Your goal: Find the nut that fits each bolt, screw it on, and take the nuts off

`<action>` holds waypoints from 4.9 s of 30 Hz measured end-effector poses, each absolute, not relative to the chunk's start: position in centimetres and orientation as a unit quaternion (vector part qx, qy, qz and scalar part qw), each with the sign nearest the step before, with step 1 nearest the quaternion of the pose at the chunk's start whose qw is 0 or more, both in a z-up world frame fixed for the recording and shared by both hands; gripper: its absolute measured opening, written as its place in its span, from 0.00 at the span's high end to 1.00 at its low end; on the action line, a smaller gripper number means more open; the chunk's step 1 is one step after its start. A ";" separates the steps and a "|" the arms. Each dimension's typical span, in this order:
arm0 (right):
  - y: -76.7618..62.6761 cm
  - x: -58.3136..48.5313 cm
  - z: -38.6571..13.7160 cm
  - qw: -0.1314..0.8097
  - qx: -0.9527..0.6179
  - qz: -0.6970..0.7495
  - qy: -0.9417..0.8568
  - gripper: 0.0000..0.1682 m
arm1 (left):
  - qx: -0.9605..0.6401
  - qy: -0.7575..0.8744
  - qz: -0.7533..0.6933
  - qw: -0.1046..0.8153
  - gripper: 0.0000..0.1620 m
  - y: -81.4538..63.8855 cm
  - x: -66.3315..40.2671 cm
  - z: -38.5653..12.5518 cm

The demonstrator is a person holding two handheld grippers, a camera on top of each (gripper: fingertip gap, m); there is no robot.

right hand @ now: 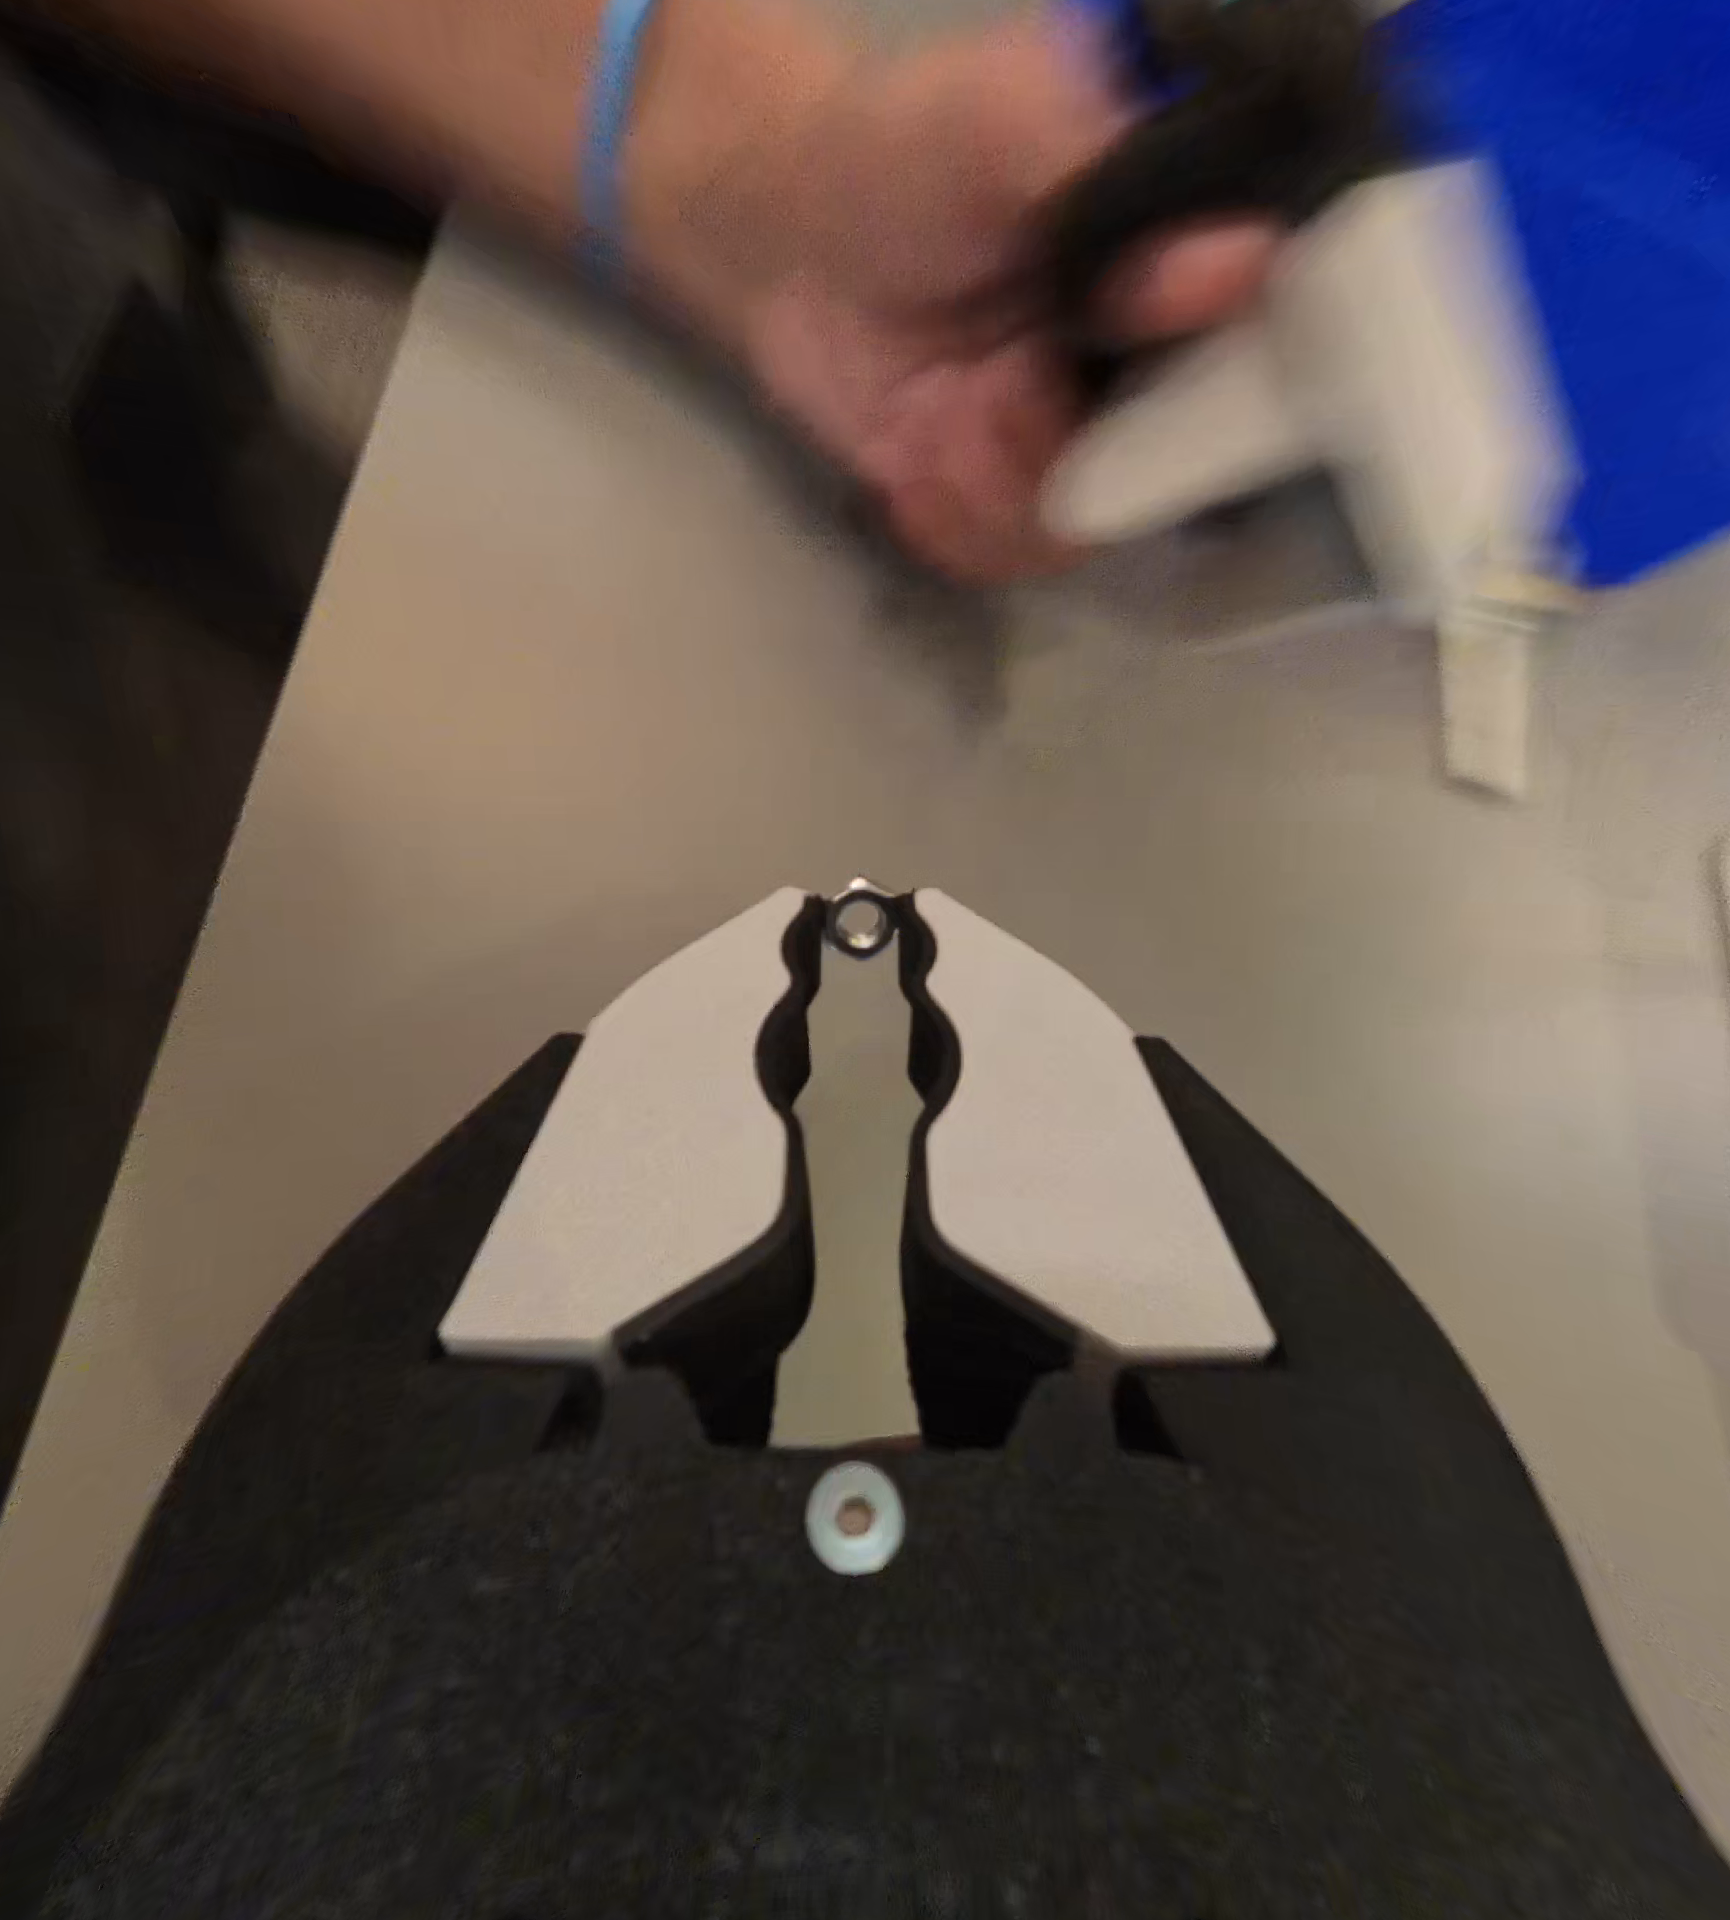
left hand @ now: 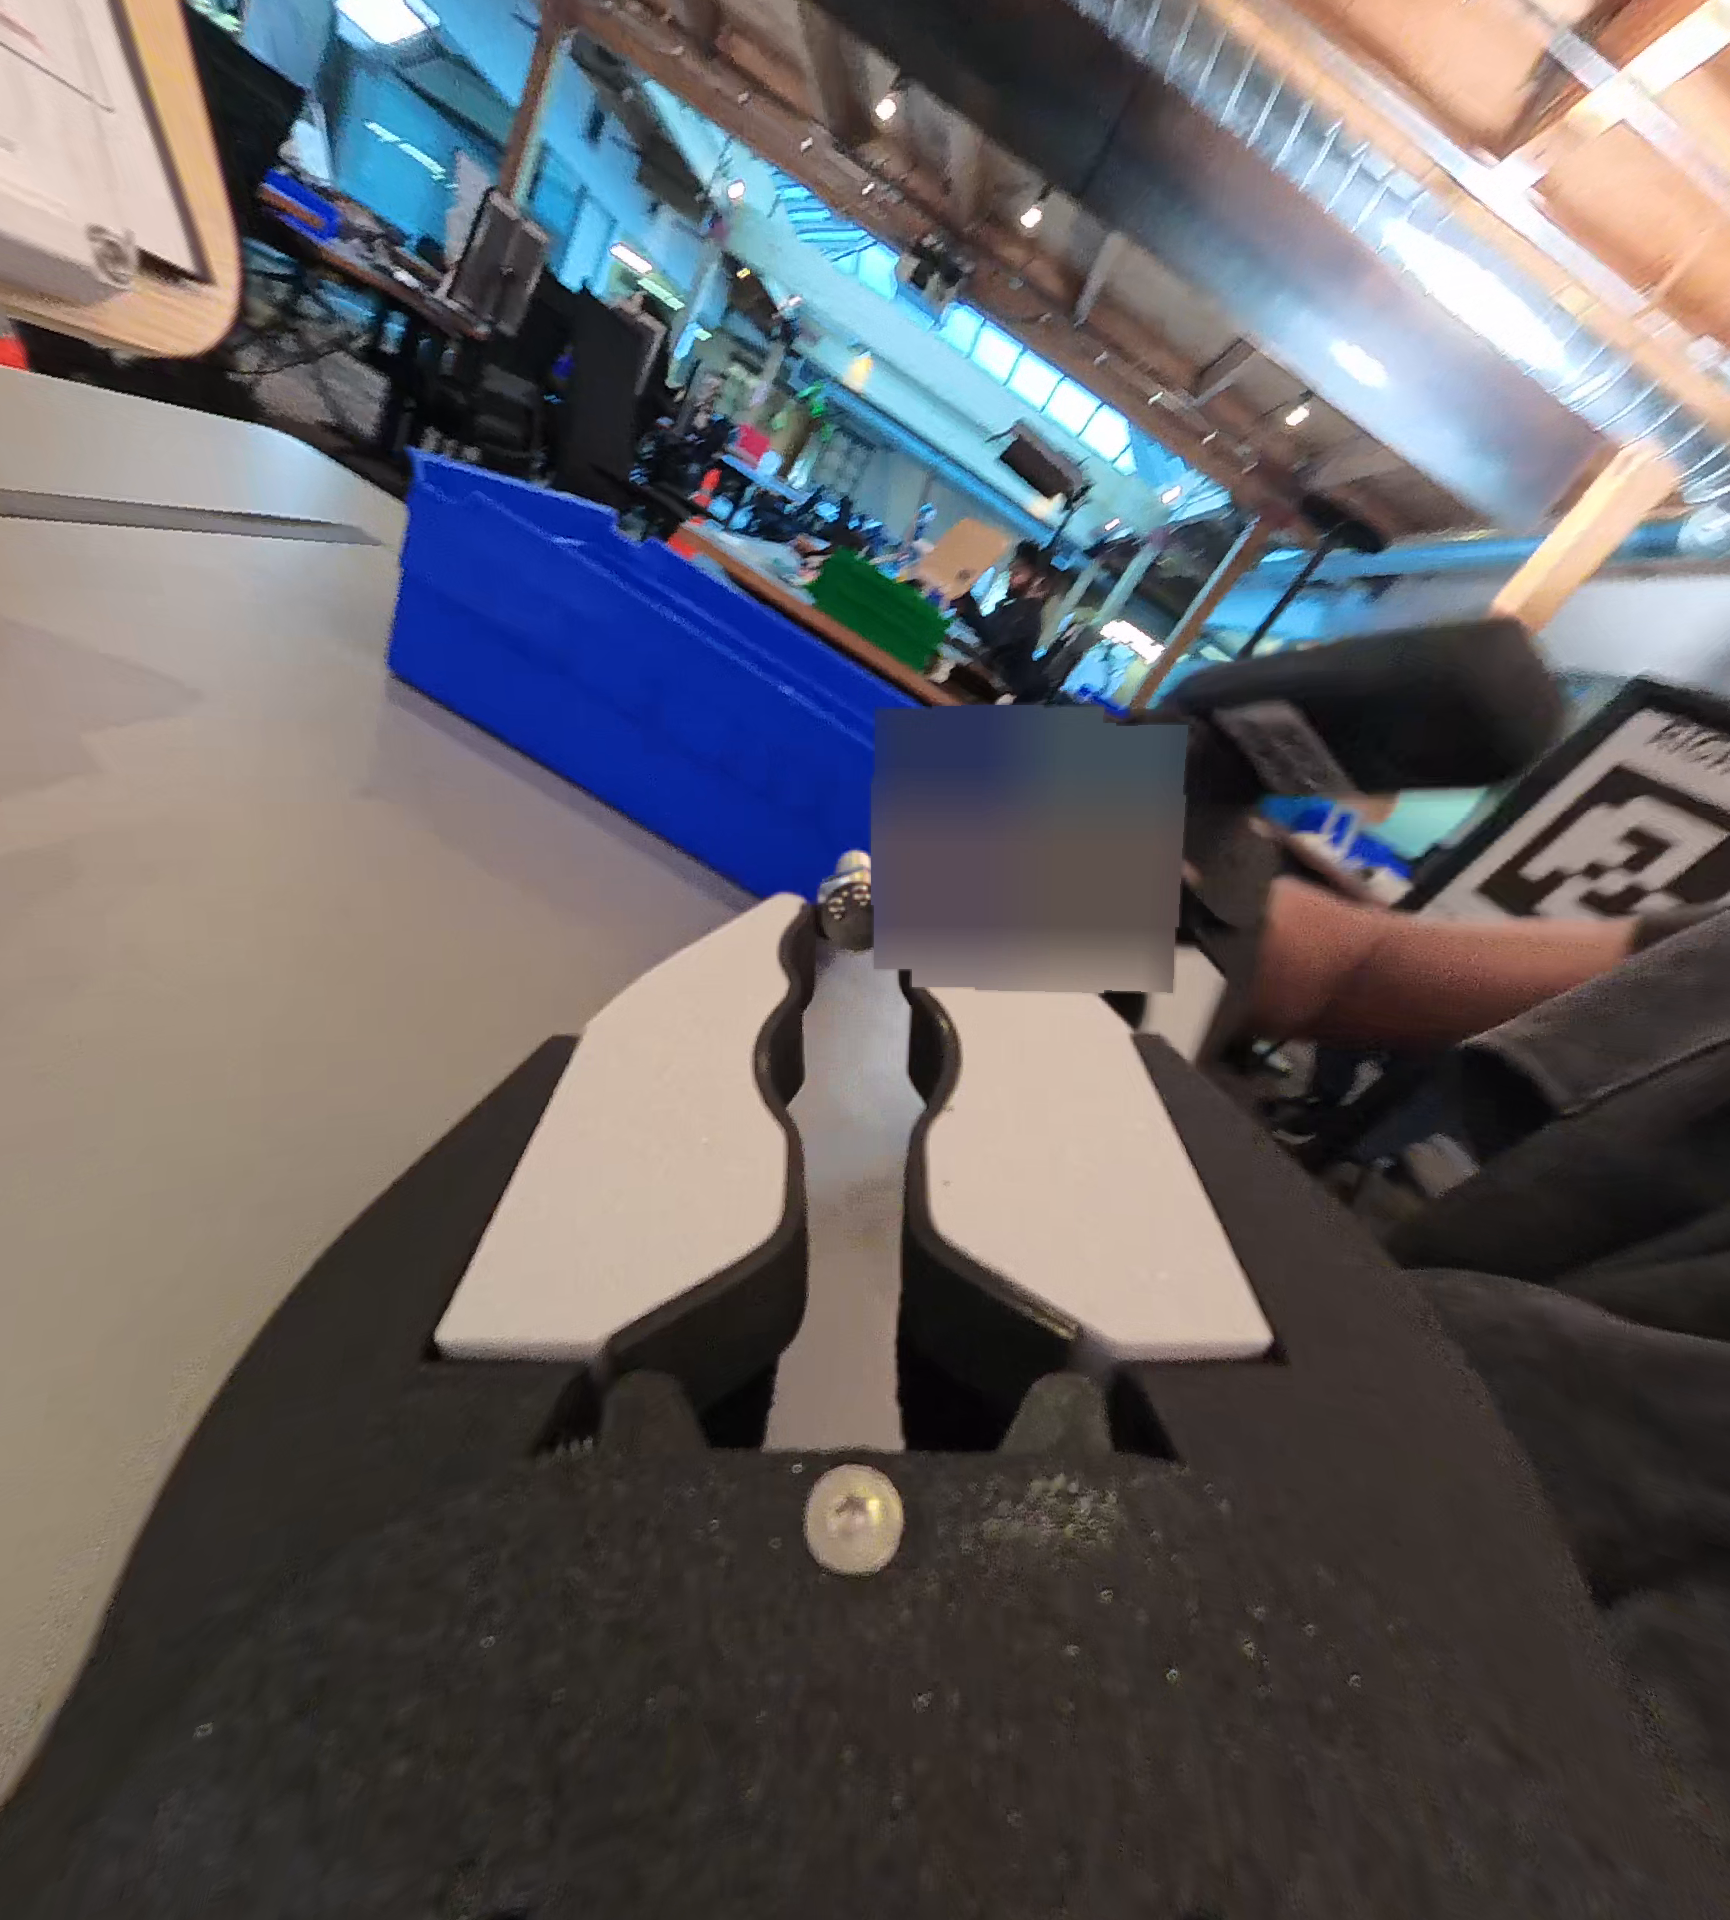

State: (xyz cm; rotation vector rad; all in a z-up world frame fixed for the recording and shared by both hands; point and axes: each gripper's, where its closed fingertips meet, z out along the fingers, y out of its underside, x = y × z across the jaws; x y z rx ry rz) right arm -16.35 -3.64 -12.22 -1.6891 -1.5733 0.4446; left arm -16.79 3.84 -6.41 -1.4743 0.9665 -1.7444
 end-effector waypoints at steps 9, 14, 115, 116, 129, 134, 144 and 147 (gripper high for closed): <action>-0.5 -15.5 -4.2 0.702 -0.488 0.261 -0.448 0.92 | -0.490 0.361 -0.753 0.252 0.91 1.7 -17.7 -4.5; -0.5 -16.2 -4.2 0.708 -0.473 0.240 -0.466 0.92 | -0.476 0.384 -0.759 0.226 0.91 0.3 -17.4 -4.5; -0.8 -17.1 -5.2 0.575 -0.614 0.426 -0.334 0.72 | -0.488 0.464 -0.651 0.350 0.91 0.1 -16.7 -5.1; -0.8 -17.6 -6.8 0.558 -0.625 0.429 -0.338 0.72 | -0.488 0.464 -0.651 0.349 0.91 0.1 -16.7 -5.1; -0.7 -18.1 -7.9 0.541 -0.642 0.427 -0.336 0.71 | -0.487 0.460 -0.651 0.356 0.92 0.3 -16.9 -4.8; -0.3 -16.3 -4.1 0.582 -0.613 0.431 -0.315 0.72 | -0.486 0.461 -0.653 0.354 0.91 0.2 -16.9 -4.8; -0.6 -17.3 -5.7 0.561 -0.618 0.459 -0.305 0.72 | -0.481 0.452 -0.663 0.353 0.92 0.2 -17.0 -4.4; -1.1 -16.5 -3.4 0.592 -0.594 0.451 -0.306 0.72 | -0.480 0.448 -0.666 0.353 0.91 0.3 -17.1 -4.3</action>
